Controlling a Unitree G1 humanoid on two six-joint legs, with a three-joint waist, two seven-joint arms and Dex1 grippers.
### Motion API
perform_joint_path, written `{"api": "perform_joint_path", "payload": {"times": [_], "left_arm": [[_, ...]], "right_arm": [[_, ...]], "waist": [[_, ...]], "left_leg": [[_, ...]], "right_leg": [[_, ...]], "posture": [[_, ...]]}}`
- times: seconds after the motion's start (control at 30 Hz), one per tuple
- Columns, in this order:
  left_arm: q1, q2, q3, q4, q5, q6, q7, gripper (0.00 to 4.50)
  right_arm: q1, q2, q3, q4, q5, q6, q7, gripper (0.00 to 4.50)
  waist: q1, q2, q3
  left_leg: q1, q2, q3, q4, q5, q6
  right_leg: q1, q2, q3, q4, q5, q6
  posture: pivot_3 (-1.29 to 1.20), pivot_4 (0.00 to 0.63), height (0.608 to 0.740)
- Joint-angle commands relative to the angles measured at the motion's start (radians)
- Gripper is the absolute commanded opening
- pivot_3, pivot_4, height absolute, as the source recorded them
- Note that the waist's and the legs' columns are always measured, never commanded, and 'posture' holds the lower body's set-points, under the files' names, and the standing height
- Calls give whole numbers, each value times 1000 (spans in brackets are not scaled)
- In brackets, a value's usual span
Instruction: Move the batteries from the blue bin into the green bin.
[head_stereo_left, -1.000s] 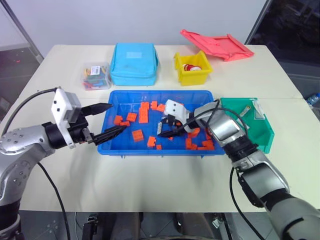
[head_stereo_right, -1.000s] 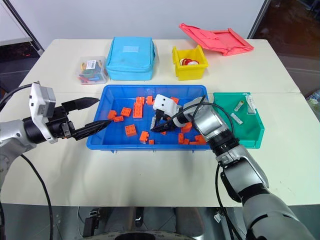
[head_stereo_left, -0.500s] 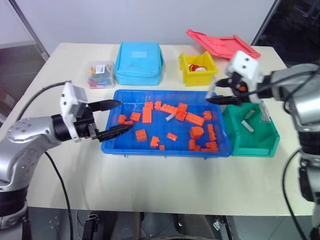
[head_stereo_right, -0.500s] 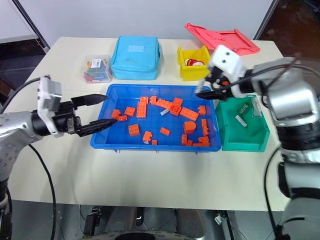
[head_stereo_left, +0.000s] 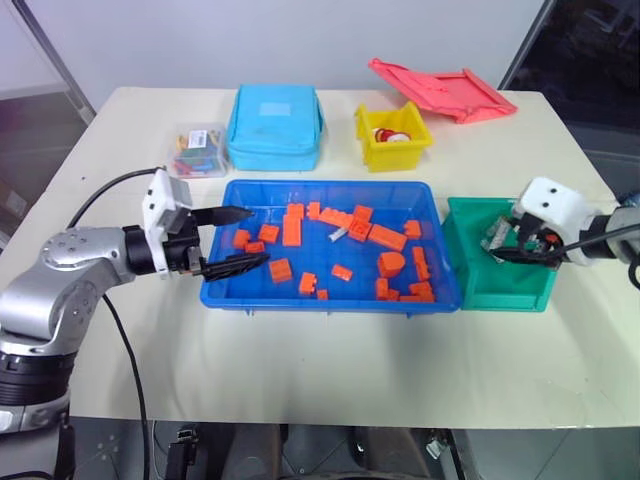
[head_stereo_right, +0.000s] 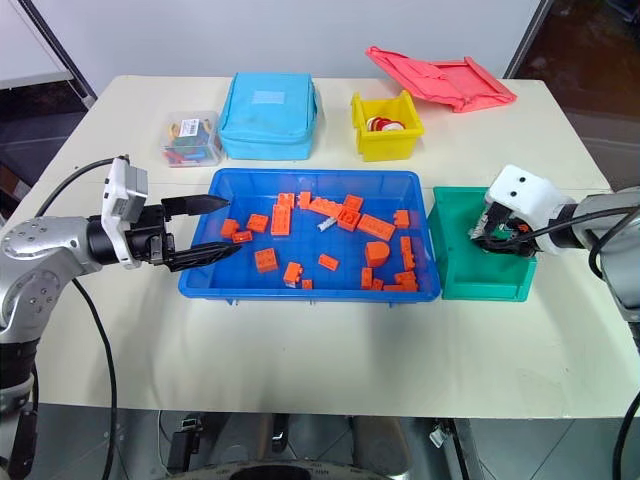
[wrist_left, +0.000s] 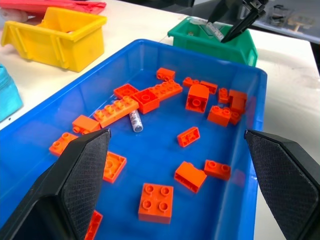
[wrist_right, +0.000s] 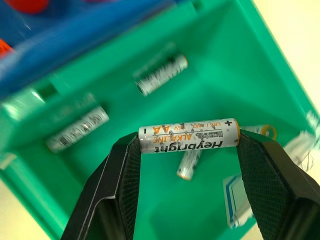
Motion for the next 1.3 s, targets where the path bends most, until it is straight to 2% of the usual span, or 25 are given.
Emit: {"api": "perform_joint_path", "payload": {"times": [0.03, 0.07, 0.23, 0.37, 0.53, 0.63, 0.8, 1.03, 1.3], "left_arm": [[-4, 9, 24, -21, 0, -15, -7, 4500], [1, 10, 29, -26, -1, -13, -6, 4500], [20, 17, 48, -40, -4, -5, 3, 4500], [36, 15, 66, -53, -7, 2, 23, 4500], [45, 4, 76, -75, -16, 14, 55, 4500], [60, 4, 91, -99, -27, 23, 75, 4500], [97, 1, 120, -151, -45, 41, 114, 4500], [163, -7, 163, -222, -76, 59, 176, 4500], [205, -13, 187, -261, -97, 64, 226, 4500]], "right_arm": [[-14, -13, -10, 27, -27, -50, -25, 4309], [-26, -9, -5, 35, -32, -56, -31, 4459], [-124, 33, 19, 51, -43, -60, -60, 4459], [-311, 256, 21, -36, 104, 120, -98, 4459], [-396, 513, 105, 2, 104, 151, -213, 4459], [-426, 664, 115, 91, 126, 160, -271, 4459], [-500, 820, 140, 301, 120, 110, -318, 4459], [-579, 887, 156, 575, 71, -37, -331, 4459], [-585, 897, 193, 655, 50, -69, -253, 4459]], "waist": [[1, 0, 0], [1, 0, 0], [-4, 0, 0], [-27, 0, 0], [-20, 0, 0], [-17, 0, 0], [-22, 0, 0], [-23, 0, 0], [-25, 0, 0]], "left_leg": [[0, 0, 0, 0, 0, 0], [0, 0, 0, 0, 0, 0], [0, 0, 0, 0, 0, 0], [0, 1, 0, 0, 0, 0], [0, 1, -3, 0, 0, 0], [-1, 0, -3, 0, 0, 0], [-1, -2, -2, 0, 0, 0], [0, -1, -2, 0, 0, 0], [0, -1, -2, 0, 0, 0]], "right_leg": [[0, 0, 0, 0, 0, 0], [0, 0, 0, 0, 0, 0], [0, 0, 0, 0, 0, 0], [0, 1, 0, 1, 0, 0], [0, 2, 0, 3, 0, 0], [0, 0, -1, 3, 0, 0], [0, -2, -1, 3, 0, 0], [-1, -1, -1, 4, 0, 0], [-1, -1, -1, 4, 0, 0]], "posture": [[0, 150, 740], [0, 150, 740], [0, 150, 740], [0, 150, 740], [0, 150, 740], [0, 150, 740], [0, 150, 740], [0, 150, 740], [0, 150, 740]]}}
